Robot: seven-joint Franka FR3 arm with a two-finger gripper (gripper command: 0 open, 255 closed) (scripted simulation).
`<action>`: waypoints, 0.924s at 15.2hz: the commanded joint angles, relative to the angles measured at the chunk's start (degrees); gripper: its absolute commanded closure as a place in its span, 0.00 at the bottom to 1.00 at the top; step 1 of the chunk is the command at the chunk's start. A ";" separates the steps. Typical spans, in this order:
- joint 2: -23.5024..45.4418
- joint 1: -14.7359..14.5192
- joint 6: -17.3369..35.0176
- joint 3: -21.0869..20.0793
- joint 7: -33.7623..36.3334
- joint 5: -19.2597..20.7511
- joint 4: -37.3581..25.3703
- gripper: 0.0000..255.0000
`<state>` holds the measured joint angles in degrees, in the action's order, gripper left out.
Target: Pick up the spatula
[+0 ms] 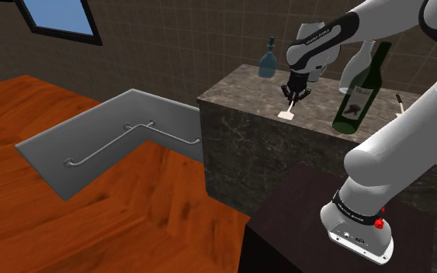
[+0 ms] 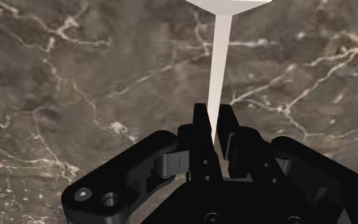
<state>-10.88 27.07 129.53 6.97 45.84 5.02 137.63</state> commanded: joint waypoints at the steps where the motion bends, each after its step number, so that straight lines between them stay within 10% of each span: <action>1: 0.01 0.00 0.02 0.00 0.00 0.00 0.00 1.00; 14: -3.02 0.01 -6.49 -0.14 -0.27 0.00 -3.49 1.00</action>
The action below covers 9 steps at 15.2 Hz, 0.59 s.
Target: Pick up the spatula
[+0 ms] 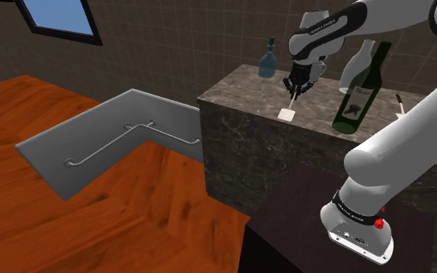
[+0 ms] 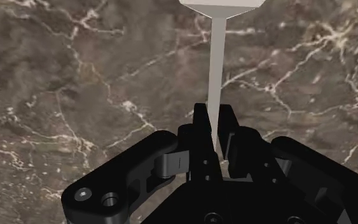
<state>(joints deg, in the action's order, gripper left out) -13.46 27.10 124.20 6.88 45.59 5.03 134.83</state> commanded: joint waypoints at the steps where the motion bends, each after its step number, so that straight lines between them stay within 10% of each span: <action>1: -0.74 -0.02 -1.97 -0.08 -0.04 -0.02 -1.20 1.00; 9: -2.28 -0.08 -6.88 -0.25 -0.19 -0.10 -4.58 1.00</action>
